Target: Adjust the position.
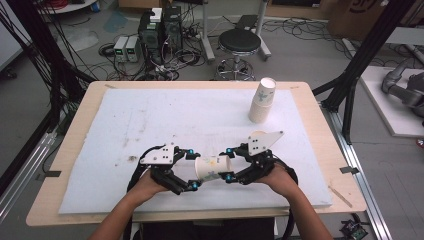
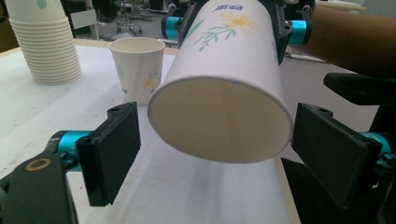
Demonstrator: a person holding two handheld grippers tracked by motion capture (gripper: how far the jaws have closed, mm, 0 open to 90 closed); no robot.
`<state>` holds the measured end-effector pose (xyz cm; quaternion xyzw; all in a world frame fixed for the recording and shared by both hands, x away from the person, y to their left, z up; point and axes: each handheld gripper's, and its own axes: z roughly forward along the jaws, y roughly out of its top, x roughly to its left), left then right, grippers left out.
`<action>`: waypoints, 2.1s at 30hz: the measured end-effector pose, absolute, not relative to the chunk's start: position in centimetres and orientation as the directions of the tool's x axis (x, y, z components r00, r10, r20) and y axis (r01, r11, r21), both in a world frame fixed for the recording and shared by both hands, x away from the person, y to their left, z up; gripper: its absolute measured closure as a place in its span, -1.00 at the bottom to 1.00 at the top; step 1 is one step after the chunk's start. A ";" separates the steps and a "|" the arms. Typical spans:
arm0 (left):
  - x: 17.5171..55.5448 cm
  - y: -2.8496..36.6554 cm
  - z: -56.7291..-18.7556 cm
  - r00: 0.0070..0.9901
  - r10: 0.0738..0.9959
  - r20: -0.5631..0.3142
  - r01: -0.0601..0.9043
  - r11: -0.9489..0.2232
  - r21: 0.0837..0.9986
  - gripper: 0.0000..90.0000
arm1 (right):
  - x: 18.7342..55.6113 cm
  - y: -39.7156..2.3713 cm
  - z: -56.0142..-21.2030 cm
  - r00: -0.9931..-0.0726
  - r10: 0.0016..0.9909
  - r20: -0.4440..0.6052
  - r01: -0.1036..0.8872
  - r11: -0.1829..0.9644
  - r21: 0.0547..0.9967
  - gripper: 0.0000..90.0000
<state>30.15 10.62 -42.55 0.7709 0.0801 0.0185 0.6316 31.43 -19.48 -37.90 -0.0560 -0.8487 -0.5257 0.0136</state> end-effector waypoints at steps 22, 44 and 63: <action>30.1 11.2 -41.8 0.992 0.117 -0.050 0.065 -0.127 0.990 -0.32 | 31.5 -19.2 -38.3 -0.991 0.063 0.116 0.132 0.423 0.897 -0.17; 30.4 11.5 -38.6 0.990 0.140 -0.016 0.064 -0.346 0.936 -0.22 | 31.0 -17.8 -36.9 -0.990 0.137 0.045 0.107 0.489 0.866 -0.54; 31.2 10.9 -35.9 0.987 0.163 0.016 0.091 -0.625 0.775 -0.23 | 31.1 -15.5 -36.6 -0.989 0.123 -0.076 0.013 0.602 0.799 -0.54</action>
